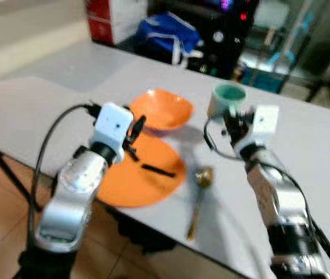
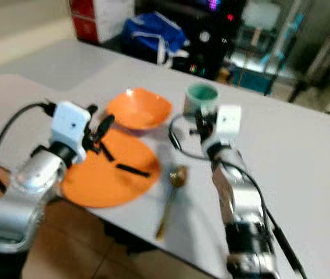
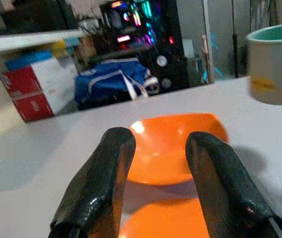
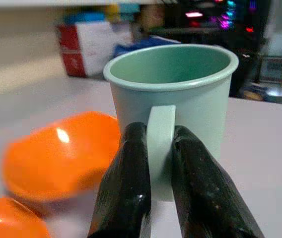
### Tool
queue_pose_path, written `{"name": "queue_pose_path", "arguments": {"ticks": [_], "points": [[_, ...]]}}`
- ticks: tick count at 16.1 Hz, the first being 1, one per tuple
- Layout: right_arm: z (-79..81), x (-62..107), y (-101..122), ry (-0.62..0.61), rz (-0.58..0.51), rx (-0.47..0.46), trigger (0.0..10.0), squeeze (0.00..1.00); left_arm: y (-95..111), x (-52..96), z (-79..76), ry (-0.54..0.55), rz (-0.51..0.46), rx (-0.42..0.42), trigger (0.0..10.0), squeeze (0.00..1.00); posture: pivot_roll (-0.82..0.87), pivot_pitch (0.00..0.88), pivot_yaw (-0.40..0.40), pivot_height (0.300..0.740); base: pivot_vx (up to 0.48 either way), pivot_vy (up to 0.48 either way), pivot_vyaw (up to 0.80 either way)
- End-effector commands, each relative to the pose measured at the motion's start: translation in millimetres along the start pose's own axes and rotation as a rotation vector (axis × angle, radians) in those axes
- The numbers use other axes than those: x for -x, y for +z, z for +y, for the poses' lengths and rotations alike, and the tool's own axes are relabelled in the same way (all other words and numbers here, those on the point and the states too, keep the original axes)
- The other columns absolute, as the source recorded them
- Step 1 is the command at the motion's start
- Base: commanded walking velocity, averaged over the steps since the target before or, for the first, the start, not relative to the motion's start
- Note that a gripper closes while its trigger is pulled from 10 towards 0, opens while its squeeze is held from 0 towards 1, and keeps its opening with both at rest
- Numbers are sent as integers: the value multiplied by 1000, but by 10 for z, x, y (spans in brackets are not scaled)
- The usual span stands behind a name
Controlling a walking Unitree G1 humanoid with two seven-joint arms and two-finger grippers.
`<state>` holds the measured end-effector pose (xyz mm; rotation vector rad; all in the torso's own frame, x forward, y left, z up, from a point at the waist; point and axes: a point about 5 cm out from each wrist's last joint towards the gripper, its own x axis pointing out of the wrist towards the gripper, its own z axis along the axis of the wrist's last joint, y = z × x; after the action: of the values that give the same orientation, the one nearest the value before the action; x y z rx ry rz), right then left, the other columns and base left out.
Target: Setting the table
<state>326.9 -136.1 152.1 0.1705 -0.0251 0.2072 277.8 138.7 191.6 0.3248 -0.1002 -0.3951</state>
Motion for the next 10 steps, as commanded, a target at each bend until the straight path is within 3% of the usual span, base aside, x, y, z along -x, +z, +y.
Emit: {"name": "queue_pose_path", "arguments": {"ticks": [1, 4, 7, 10], "points": [[-69, -1, 15, -9, -2, -3, 10000, 0, 61, 68, -117, -141, -53, 34, 10000, 0, 23, 16, -49, 740, 0, 0, 0], [-148, -32, -12, -11, -1, 12, 10000, 0, 0, 249, -190, -356, 17, -25, 10000, 0, 25, 24, -47, 740, 0, 0, 0], [-177, -96, -60, -5, 16, 2, 10000, 0, -46, 284, -57, -322, 49, -44, 10000, 0, 27, 28, -42, 740, 0, 0, 0], [-229, -190, -287, 23, 119, 27, 10000, 0, -133, 265, -10, -297, 99, -67, 10000, 0, 27, 26, -38, 740, 0, 0, 0]]}}
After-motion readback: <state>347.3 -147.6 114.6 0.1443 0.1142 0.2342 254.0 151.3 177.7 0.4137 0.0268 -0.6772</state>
